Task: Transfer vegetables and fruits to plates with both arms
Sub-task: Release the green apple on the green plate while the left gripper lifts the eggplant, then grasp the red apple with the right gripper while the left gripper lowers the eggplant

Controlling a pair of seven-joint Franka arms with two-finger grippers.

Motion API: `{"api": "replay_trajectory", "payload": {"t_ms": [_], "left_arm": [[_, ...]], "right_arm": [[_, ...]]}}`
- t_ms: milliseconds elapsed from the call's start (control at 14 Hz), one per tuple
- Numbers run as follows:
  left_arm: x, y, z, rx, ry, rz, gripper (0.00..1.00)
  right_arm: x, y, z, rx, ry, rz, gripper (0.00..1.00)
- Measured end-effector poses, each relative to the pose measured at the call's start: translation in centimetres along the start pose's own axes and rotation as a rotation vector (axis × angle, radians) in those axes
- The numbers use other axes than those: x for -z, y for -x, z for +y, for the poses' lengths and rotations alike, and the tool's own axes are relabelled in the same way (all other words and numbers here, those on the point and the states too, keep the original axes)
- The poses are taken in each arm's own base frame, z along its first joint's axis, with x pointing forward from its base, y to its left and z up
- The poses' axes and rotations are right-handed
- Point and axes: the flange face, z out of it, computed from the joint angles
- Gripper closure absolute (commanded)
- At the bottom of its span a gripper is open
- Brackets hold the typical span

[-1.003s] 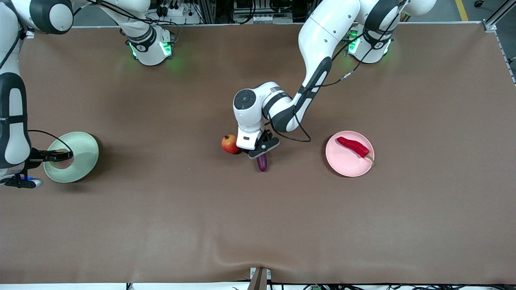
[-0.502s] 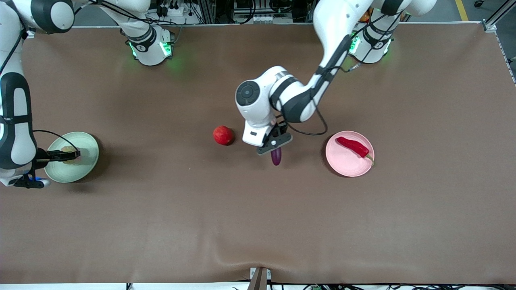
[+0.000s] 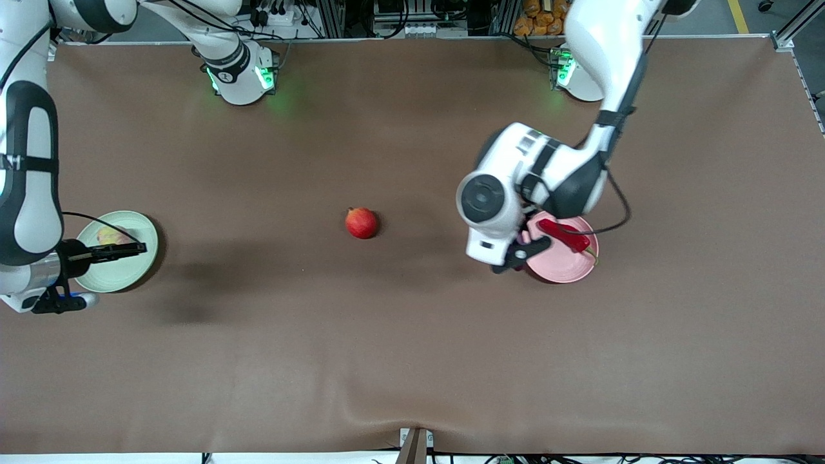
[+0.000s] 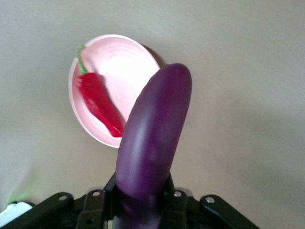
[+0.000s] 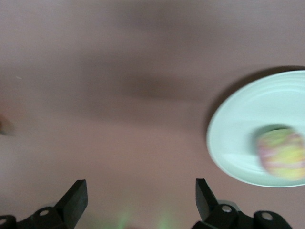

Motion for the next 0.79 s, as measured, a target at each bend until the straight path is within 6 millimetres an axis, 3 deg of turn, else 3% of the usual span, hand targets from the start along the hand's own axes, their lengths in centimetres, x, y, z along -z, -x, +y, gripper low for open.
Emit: {"api": "replay_trajectory", "payload": {"t_ms": [215, 358, 502, 645, 788], "left_arm": [[0.6, -2.7, -4.1, 0.059, 0.023, -0.012, 0.86], [0.9, -3.2, -6.1, 0.097, 0.093, 0.017, 0.86], [-0.7, -2.7, -7.3, 0.17, 0.179, 0.055, 0.86], [-3.5, -2.5, -8.4, 0.293, 0.243, 0.064, 0.86], [-5.6, -3.5, -9.1, 0.47, 0.285, 0.05, 0.86]], "right_arm": [[0.0, -0.5, -5.4, -0.116, -0.005, -0.008, 0.0], [-0.5, -0.9, -9.7, -0.215, -0.045, -0.02, 0.0], [-1.1, -1.2, -13.8, -0.318, -0.087, -0.037, 0.0], [-2.2, -1.4, -18.4, -0.426, -0.073, -0.054, 0.0], [-3.7, -1.5, -23.5, -0.512, -0.041, -0.047, 0.0]]}}
